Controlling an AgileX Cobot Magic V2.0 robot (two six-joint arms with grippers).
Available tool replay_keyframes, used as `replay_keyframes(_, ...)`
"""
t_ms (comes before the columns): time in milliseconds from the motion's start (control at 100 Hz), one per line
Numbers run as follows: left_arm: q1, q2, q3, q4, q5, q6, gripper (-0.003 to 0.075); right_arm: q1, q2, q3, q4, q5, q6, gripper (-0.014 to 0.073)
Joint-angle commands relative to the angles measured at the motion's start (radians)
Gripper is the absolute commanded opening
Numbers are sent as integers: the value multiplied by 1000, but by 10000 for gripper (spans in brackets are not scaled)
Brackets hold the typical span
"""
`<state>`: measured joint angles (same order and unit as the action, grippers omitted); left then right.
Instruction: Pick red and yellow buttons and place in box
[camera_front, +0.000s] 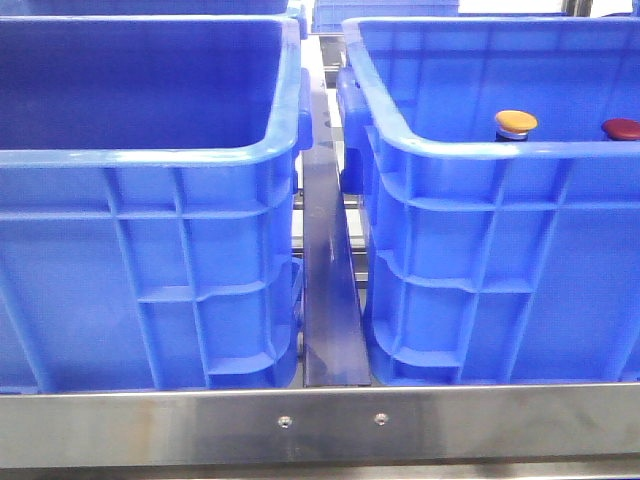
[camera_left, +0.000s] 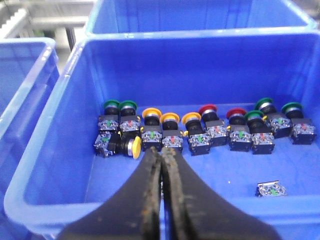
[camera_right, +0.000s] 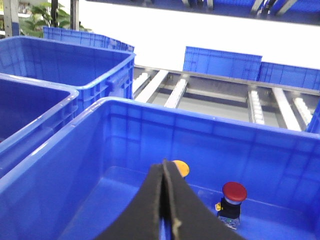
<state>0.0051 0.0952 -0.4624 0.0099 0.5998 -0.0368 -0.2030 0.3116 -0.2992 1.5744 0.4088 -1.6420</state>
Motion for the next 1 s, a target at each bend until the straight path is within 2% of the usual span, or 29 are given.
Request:
replay_keyframes(0, 1, -52, 12, -2, -108, -8, -19, -6, -16, -17, 25, 2, -2, -67)
replay_keyframes(170, 1, -121, 43, -2, -109, -8, -19, -6, -15, -17, 25, 6, -2, -67)
replay_keyframes(990, 1, -121, 47, -10, -101, -8, -19, -6, -15, -17, 25, 7, -2, -67)
